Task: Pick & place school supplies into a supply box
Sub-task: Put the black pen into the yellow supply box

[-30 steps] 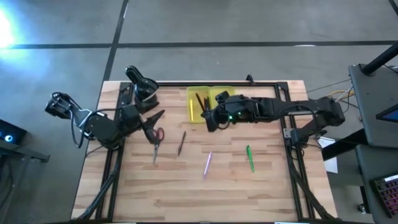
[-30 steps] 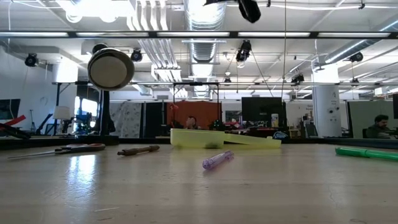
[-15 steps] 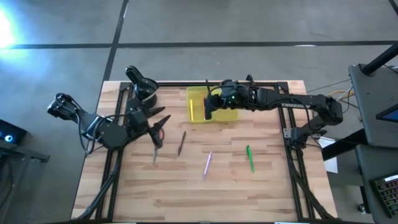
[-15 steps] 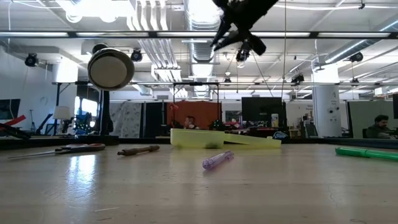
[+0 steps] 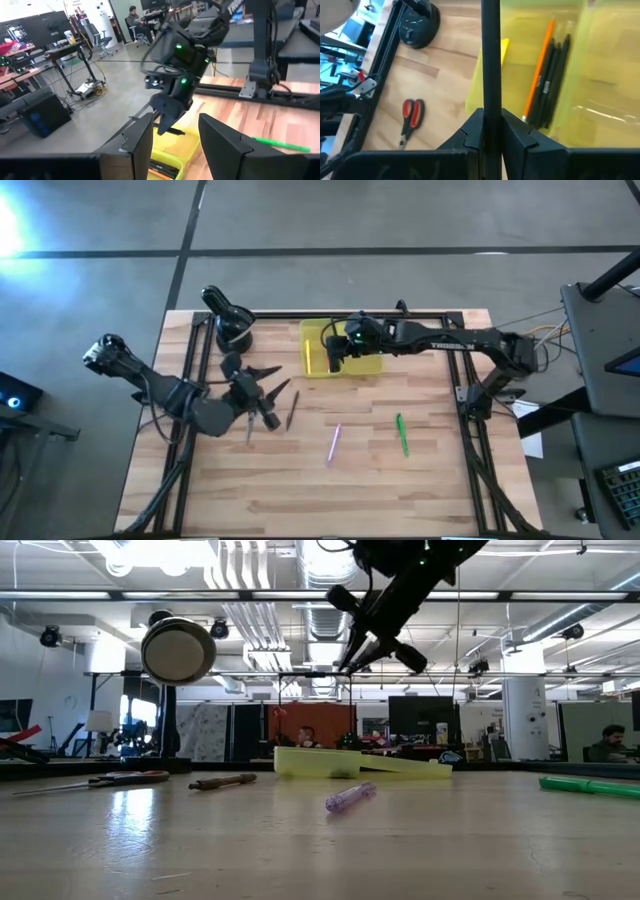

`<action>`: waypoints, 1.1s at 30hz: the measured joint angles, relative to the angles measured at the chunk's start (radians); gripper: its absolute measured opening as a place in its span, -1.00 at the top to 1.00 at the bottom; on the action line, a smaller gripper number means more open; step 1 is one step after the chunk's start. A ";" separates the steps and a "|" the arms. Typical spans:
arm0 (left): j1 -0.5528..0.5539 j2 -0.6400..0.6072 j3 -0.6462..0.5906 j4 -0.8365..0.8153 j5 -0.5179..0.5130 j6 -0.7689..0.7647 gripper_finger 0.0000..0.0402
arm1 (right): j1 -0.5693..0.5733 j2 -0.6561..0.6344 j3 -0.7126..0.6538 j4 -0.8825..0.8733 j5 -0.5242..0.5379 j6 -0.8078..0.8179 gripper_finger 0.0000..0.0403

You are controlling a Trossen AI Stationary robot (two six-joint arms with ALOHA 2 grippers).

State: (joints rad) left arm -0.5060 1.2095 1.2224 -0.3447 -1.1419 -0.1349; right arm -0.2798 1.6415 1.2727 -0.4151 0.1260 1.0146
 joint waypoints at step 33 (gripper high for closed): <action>0.146 -0.063 -0.238 0.004 -0.174 -0.037 0.29 | -0.113 0.222 0.107 0.000 -0.074 0.108 0.83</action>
State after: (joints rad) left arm -0.3601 1.1460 0.9846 -0.3407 -1.3160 -0.1721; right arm -0.3925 1.8634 1.3796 -0.4147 0.0521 1.1223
